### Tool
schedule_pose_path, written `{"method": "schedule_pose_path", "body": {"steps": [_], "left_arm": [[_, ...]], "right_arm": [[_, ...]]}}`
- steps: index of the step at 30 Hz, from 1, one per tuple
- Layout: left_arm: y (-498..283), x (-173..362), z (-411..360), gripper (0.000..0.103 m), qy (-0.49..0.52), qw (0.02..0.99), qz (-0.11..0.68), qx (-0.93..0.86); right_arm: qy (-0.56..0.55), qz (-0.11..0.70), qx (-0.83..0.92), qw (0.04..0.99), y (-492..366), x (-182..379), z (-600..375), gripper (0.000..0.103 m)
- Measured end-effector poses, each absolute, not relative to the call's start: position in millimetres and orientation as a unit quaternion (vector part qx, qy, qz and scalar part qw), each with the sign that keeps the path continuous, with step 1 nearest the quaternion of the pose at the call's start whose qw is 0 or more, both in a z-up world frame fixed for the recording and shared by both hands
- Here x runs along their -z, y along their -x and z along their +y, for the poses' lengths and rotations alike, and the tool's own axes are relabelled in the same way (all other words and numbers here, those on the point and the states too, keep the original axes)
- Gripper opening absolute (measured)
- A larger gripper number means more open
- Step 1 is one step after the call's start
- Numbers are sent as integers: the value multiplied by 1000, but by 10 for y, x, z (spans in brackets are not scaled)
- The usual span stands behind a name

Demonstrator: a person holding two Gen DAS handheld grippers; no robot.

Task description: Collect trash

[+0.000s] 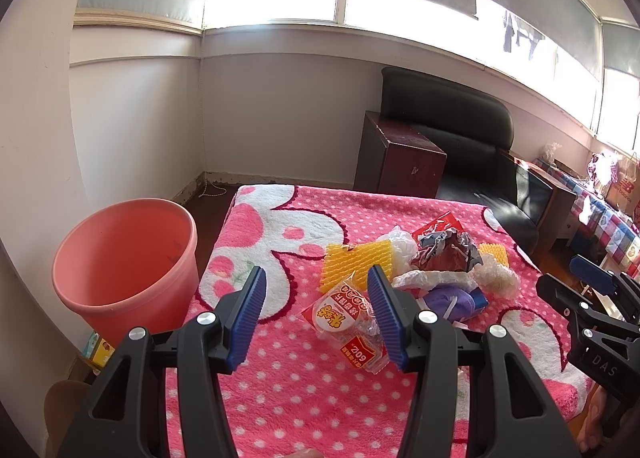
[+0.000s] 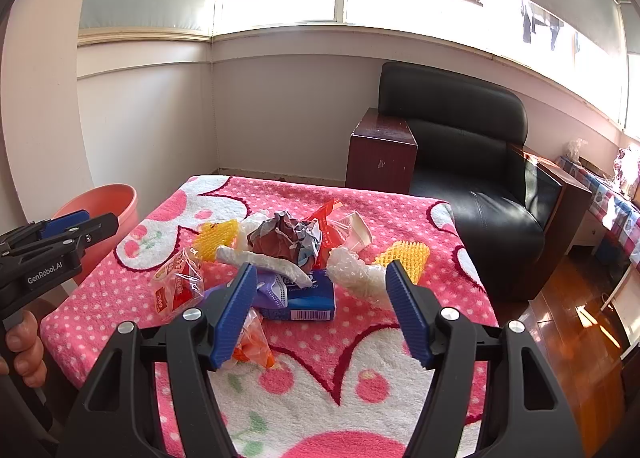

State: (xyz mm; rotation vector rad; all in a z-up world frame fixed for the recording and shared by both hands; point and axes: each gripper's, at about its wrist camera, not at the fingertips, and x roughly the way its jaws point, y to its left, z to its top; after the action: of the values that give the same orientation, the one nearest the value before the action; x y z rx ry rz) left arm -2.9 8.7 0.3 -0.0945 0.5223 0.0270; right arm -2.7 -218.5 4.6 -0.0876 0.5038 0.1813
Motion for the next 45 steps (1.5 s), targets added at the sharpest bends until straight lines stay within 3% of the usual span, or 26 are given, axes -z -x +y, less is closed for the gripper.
{"method": "schedule_pose_path", "body": {"steps": [45], "left_arm": [[71, -46, 41, 53, 39, 965, 257, -14]], "right_arm": [[32, 246, -92, 964, 55, -78, -2235, 67]]}}
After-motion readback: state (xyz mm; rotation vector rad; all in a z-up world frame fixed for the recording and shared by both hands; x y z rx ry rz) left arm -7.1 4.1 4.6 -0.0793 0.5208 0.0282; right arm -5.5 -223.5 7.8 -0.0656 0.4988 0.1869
